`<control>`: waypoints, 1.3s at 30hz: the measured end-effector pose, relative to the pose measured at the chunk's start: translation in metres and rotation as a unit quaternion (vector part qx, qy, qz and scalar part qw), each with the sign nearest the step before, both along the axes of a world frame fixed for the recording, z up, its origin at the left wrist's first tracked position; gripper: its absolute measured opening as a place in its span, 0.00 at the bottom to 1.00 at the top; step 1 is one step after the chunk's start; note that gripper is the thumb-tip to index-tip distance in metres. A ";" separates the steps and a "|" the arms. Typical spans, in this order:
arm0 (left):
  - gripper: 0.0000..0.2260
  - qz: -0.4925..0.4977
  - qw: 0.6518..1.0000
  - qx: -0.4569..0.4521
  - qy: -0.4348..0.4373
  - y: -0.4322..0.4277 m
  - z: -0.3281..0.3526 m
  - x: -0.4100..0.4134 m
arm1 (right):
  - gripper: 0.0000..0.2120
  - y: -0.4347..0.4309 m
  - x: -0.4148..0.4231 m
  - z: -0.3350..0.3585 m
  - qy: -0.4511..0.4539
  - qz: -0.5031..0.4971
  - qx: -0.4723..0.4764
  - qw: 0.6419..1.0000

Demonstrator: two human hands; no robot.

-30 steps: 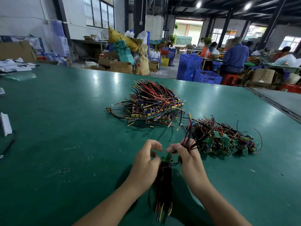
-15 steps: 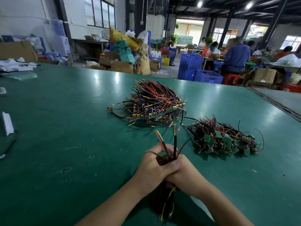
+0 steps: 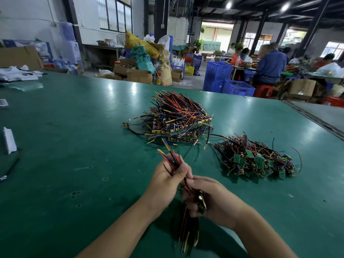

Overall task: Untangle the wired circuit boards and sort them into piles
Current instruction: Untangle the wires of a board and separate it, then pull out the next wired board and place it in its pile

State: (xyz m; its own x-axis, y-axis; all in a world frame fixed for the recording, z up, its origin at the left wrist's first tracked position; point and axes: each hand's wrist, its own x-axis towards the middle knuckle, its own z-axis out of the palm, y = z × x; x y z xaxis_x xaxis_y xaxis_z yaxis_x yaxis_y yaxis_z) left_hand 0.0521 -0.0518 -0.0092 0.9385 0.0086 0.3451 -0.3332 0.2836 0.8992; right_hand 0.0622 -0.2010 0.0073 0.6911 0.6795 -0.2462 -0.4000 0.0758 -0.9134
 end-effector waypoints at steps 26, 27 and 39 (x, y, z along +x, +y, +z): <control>0.06 -0.047 0.951 -0.272 0.138 0.019 0.004 0.008 | 0.10 -0.007 0.009 0.004 0.073 -0.124 0.120 0.982; 0.06 -0.038 0.950 -0.272 0.149 0.018 0.004 0.009 | 0.10 -0.006 0.009 0.003 0.058 -0.132 0.113 0.983; 0.07 0.105 0.982 0.025 0.157 0.015 -0.015 0.016 | 0.08 -0.036 0.051 0.013 -0.162 -0.382 0.003 0.910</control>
State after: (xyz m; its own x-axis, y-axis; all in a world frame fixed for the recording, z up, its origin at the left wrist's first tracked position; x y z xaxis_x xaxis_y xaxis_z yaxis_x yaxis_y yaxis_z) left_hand 0.0682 -0.0372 -0.0243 0.9780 0.2038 0.0449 -0.0847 0.1914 0.9778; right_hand 0.1132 -0.2370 0.0204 0.9980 -0.0289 0.0558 0.0609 0.2248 -0.9725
